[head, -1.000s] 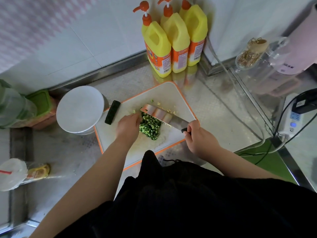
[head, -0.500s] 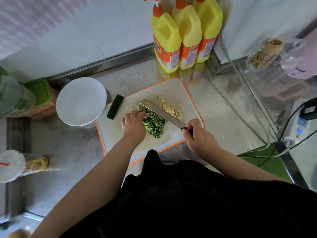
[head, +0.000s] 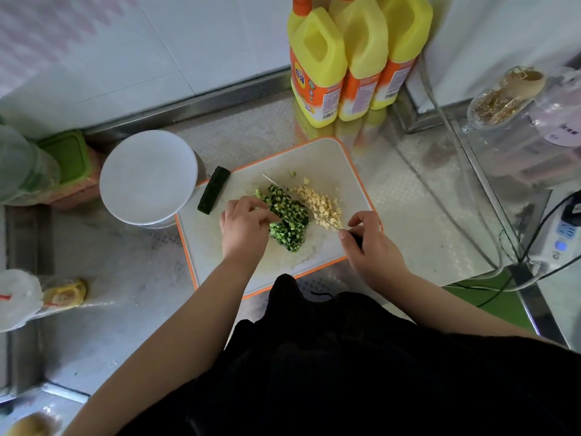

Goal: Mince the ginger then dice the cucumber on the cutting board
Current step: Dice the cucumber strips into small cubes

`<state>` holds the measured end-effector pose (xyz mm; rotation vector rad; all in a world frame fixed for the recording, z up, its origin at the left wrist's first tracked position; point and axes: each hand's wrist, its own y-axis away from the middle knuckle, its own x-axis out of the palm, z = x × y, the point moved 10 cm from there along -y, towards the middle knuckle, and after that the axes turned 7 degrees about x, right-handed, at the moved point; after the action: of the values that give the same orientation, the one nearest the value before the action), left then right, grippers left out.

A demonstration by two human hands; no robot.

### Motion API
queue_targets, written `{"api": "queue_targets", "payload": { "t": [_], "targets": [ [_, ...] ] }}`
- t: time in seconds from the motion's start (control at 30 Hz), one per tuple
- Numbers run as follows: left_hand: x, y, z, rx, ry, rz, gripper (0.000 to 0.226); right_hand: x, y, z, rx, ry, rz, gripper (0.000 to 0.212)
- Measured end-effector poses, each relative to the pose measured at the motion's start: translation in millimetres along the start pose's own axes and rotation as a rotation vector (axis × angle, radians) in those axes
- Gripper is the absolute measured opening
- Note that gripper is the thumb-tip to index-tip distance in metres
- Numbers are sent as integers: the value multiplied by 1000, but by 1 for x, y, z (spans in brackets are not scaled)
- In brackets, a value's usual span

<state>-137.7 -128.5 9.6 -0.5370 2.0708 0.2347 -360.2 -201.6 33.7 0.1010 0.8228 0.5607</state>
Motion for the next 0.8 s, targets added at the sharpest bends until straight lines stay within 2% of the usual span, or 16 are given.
{"api": "queue_targets", "payload": {
  "t": [0.1,0.13,0.23,0.37,0.53,0.63,0.7,0.8],
  "targets": [
    [3,-3,3,-27,-45,48,7,4,-3,-2,7,-21,22,23],
    [5,-4,6,-56,-62,94,9,5,-4,-3,12,-27,32,23],
    [2,-11,17,-70,-116,150,41,8,-5,-3,20,-42,56,23],
    [-24,-38,50,-159,-176,33,34,16,-8,-6,70,-57,108,23],
    [-18,-64,87,-291,-367,231,37,28,-11,-5,160,-106,179,26],
    [-21,-66,101,-349,-336,218,35,37,-14,7,183,-171,230,15],
    [-23,-62,107,-383,-288,206,37,44,-15,21,182,-223,270,27],
    [-22,-41,115,-475,-207,237,38,54,-19,37,167,-198,310,29]
  ]
}}
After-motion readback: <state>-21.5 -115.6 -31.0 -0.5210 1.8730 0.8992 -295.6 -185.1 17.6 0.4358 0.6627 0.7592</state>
